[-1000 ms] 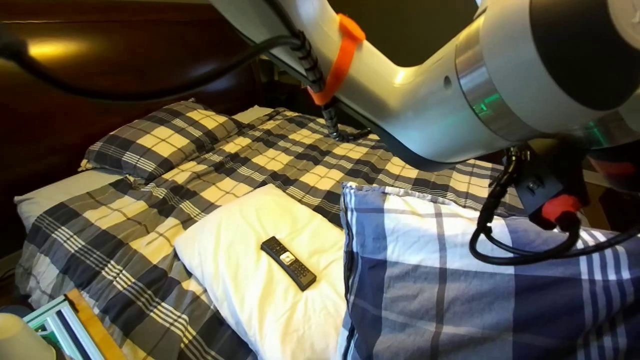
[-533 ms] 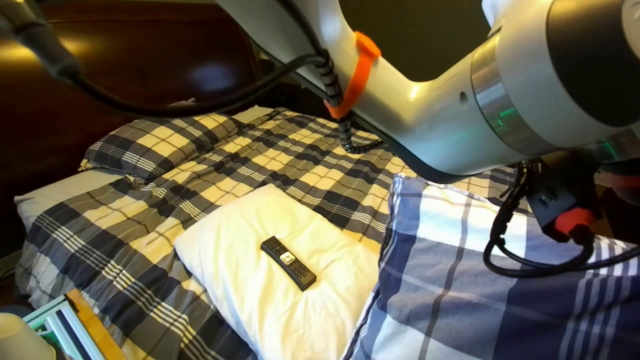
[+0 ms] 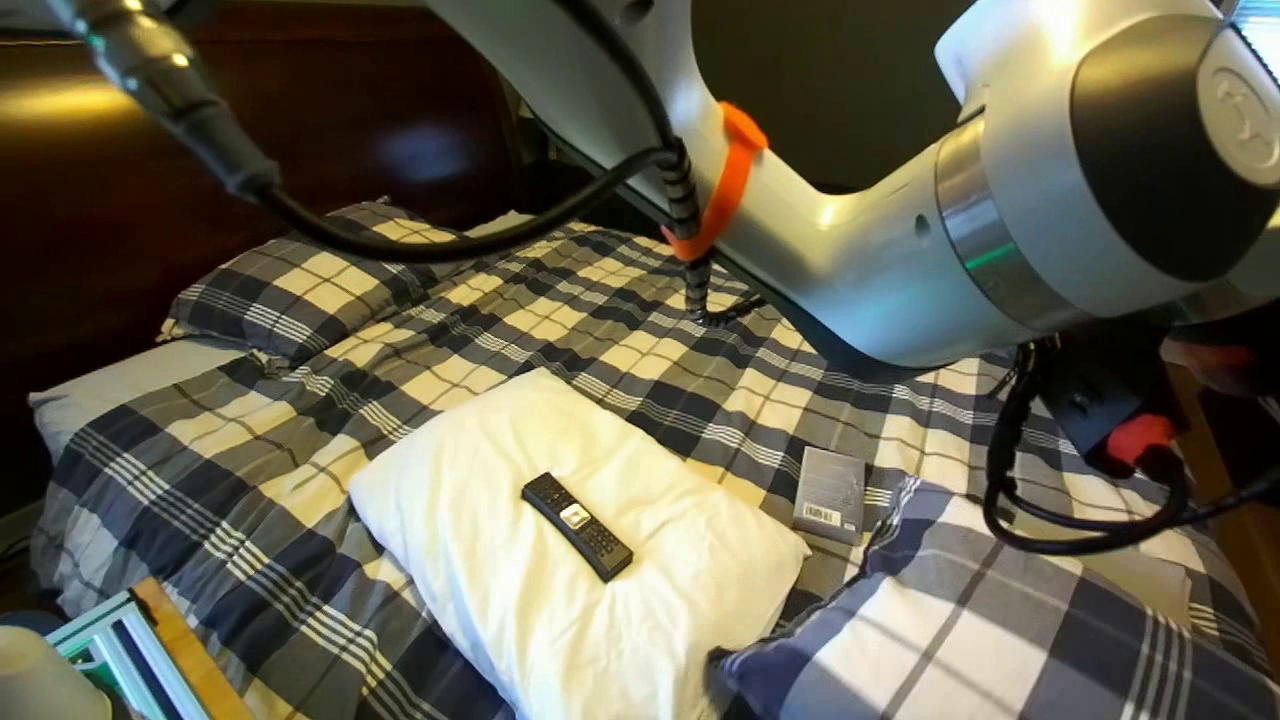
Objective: Move the checked pillow to the right, remove the black remote from the white pillow and put it on the bed
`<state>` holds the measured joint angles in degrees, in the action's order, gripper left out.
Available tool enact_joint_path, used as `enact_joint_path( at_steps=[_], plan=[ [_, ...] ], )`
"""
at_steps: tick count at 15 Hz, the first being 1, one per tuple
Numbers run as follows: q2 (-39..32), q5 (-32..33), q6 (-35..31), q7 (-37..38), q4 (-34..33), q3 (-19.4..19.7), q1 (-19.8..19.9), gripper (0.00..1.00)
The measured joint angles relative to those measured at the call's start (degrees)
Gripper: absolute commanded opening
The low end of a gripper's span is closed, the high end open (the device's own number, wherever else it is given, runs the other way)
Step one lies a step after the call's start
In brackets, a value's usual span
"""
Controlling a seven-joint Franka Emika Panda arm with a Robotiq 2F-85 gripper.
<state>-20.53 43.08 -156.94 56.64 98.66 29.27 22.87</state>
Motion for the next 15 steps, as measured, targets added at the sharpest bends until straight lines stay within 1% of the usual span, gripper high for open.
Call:
enact_joint_path(
  at_steps=[2, 3, 4, 7, 9, 11, 13, 15],
  plan=[
    [-0.01, 0.03, -0.44, -0.46, -0.07, -0.12, -0.39, 0.88],
    [-0.01, 0.03, -0.59, -0.60, -0.09, -0.21, -0.54, 0.96],
    [-0.01, 0.03, -0.68, -0.72, -0.11, -0.26, -0.70, 0.99],
    [0.19, -0.07, -0.82, -1.27, -0.12, -0.75, -0.94, 1.00],
    [0.93, -1.39, -0.03, -3.19, 0.25, -1.75, -0.90, 1.00],
    [2.66, -3.69, 4.78, -6.05, 1.05, -3.38, -0.99, 1.00],
    [5.11, -7.52, 12.60, -9.99, 2.05, -4.33, -2.13, 1.00],
    [7.84, -9.59, 21.14, -12.69, 3.13, -4.96, -3.80, 1.00]
  ],
)
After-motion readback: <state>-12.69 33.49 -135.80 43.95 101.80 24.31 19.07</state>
